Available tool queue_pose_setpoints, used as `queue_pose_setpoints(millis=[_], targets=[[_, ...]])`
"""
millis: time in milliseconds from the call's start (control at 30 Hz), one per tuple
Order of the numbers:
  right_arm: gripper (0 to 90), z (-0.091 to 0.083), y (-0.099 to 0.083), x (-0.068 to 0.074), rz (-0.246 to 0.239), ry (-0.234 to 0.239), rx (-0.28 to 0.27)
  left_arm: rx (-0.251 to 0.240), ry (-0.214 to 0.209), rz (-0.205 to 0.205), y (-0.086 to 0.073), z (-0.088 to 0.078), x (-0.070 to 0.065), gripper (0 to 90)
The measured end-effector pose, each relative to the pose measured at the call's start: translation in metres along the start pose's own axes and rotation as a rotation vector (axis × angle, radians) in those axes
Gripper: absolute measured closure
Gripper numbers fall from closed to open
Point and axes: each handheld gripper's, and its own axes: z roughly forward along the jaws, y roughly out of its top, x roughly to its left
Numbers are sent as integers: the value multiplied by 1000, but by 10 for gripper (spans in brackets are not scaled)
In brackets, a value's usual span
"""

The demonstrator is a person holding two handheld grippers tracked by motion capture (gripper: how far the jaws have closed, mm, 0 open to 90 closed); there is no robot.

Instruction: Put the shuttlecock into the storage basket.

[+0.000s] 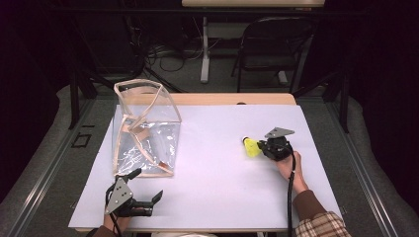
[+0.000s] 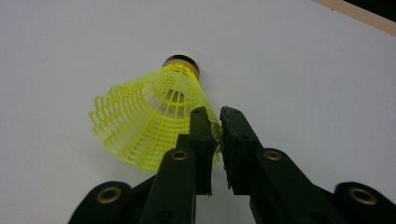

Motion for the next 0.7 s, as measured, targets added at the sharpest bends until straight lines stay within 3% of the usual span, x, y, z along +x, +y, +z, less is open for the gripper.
queue_pose_setpoints(millis=[433,700], targets=[[895,-3,1,0,-16,-11,-10,-1,-1,0,0,0,0,0],[900,-8,4,0,-16,11,-23,-1,-1,0,0,0,0,0]])
